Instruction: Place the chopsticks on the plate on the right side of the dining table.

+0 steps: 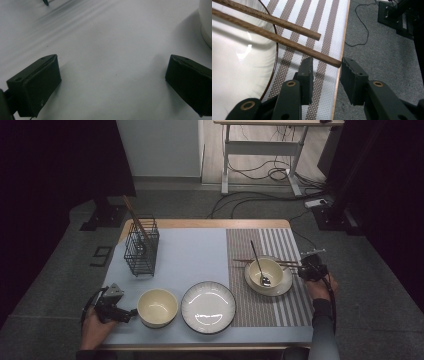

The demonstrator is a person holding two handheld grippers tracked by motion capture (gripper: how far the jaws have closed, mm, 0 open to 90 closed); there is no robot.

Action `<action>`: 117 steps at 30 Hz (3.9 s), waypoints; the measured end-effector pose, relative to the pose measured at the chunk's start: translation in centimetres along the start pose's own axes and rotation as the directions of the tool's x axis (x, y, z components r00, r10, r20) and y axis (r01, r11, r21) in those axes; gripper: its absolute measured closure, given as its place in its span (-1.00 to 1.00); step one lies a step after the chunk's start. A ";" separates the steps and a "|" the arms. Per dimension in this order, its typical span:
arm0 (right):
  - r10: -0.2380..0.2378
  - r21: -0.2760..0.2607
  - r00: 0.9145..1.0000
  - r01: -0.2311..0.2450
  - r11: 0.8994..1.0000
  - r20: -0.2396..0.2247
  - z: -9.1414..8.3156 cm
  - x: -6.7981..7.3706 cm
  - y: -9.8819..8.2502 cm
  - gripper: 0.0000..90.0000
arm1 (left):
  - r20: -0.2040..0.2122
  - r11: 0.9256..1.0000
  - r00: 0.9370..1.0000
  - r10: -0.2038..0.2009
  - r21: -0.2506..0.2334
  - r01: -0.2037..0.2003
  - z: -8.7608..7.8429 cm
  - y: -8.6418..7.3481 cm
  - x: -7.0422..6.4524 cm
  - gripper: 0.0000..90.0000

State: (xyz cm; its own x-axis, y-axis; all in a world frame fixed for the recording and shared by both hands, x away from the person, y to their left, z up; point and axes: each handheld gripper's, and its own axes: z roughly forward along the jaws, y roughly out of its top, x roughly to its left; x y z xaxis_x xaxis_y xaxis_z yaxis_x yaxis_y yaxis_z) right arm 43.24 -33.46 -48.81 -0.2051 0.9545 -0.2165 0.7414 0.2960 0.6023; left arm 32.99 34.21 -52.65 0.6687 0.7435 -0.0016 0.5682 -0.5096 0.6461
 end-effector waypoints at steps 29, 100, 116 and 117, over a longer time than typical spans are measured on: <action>-0.007 -0.012 0.999 0.007 1.000 -0.045 0.1 -0.1 0.1 0.54 | 0.000 1.000 1.000 0.000 0.000 0.000 0.0 0.0 0.0 -1.00; -0.043 -0.038 0.998 0.041 0.998 -0.050 0.0 0.3 0.6 0.42 | 0.000 1.000 1.000 0.000 0.000 0.000 0.0 0.0 0.0 -1.00; -0.006 -0.078 0.995 -0.002 0.997 -0.098 -3.7 0.6 -1.1 -0.17 | 0.000 1.000 1.000 0.001 0.001 -0.001 0.0 0.0 0.0 -1.00; -0.010 -0.087 0.994 0.001 0.996 -0.105 -4.0 0.8 -1.1 -0.18 | 0.000 1.000 1.000 0.001 0.001 -0.001 0.0 0.0 0.0 -1.00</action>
State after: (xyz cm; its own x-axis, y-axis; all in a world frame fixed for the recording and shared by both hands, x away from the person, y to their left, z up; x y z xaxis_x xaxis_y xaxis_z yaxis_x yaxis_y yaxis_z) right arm 39.64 -32.85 -46.57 -0.2783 0.9501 -0.1409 0.6830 0.2989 0.6665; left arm 32.98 34.21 -52.64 0.6693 0.7430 -0.0012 0.5681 -0.5106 0.6454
